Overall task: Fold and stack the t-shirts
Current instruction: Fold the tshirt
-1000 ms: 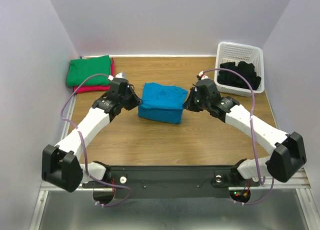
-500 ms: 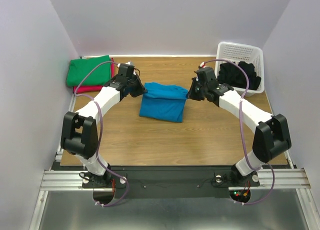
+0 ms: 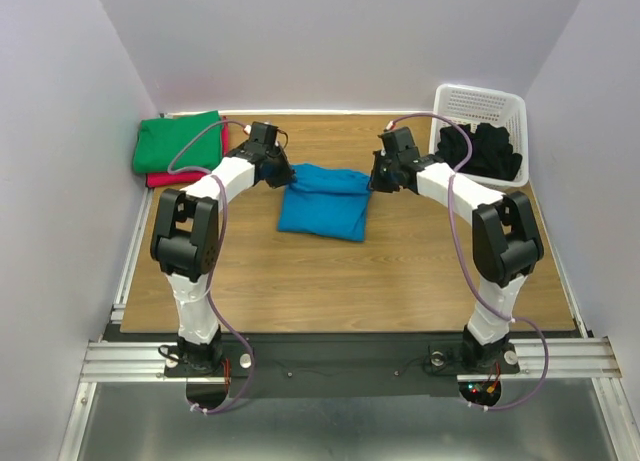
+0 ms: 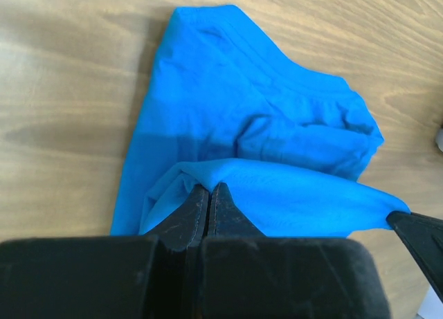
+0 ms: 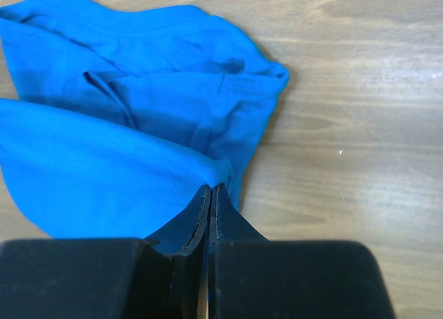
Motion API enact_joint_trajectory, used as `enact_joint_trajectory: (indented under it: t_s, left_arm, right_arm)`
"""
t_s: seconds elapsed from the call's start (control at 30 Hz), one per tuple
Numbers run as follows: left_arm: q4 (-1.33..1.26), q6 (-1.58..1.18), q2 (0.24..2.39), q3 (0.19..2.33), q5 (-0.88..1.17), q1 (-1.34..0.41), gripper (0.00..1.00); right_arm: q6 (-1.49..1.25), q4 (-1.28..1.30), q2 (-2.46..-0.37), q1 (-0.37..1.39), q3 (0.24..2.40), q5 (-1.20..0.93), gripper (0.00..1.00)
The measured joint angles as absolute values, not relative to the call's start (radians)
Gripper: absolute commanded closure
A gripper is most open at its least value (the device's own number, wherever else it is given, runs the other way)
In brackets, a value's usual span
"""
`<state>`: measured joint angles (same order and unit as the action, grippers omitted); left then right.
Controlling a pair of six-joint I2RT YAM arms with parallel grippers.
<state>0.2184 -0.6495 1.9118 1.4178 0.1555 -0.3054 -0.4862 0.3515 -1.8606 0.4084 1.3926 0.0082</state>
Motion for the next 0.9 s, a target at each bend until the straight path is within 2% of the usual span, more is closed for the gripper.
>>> enact_joint_trajectory:
  t_s: [0.03, 0.07, 0.1, 0.13, 0.17, 0.2, 0.3, 0.47, 0.57, 0.7, 0.9]
  left_arm:
    - [0.216, -0.648, 1.928, 1.429, 0.152, -0.305, 0.94]
    - [0.215, -0.647, 1.939, 1.438, 0.149, -0.305, 0.81]
    - [0.21, -0.646, 1.952, 1.446, 0.142, -0.305, 0.65]
    - [0.207, -0.649, 1.96, 1.448, 0.134, -0.305, 0.32]
    - [0.208, -0.645, 1.961, 1.448, 0.125, -0.305, 0.18]
    - [0.21, -0.638, 1.961, 1.448, 0.117, -0.305, 0.11]
    - [0.204, -0.636, 1.959, 1.448, 0.101, -0.296, 0.08]
    - [0.185, -0.632, 1.916, 1.401, 0.092, -0.286, 0.02]
    - [0.179, -0.627, 1.846, 1.343, 0.088, -0.284, 0.01]
    - [0.139, -0.609, 1.754, 1.256, 0.09, -0.284, 0.01]
    - [0.093, -0.577, 1.739, 1.153, 0.128, -0.284, 0.01]
  right_arm:
    - [-0.486, 0.35, -1.878, 0.406, 1.402, 0.01, 0.95]
    - [-0.487, 0.35, -1.897, 0.405, 1.417, 0.016, 0.86]
    - [-0.487, 0.349, -1.909, 0.405, 1.428, 0.02, 0.81]
    - [-0.489, 0.347, -1.921, 0.404, 1.436, 0.023, 0.75]
    - [-0.488, 0.346, -1.931, 0.404, 1.446, 0.026, 0.6]
    - [-0.489, 0.343, -1.939, 0.404, 1.453, 0.031, 0.53]
    - [-0.486, 0.342, -1.942, 0.399, 1.458, 0.038, 0.39]
    - [-0.486, 0.336, -1.929, 0.393, 1.445, 0.017, 0.23]
    - [-0.471, 0.338, -1.872, 0.393, 1.386, -0.036, 0.0]
    - [-0.456, 0.337, -1.814, 0.393, 1.346, -0.101, 0.0]
    - [-0.397, 0.329, -1.799, 0.401, 1.347, -0.272, 0.0]
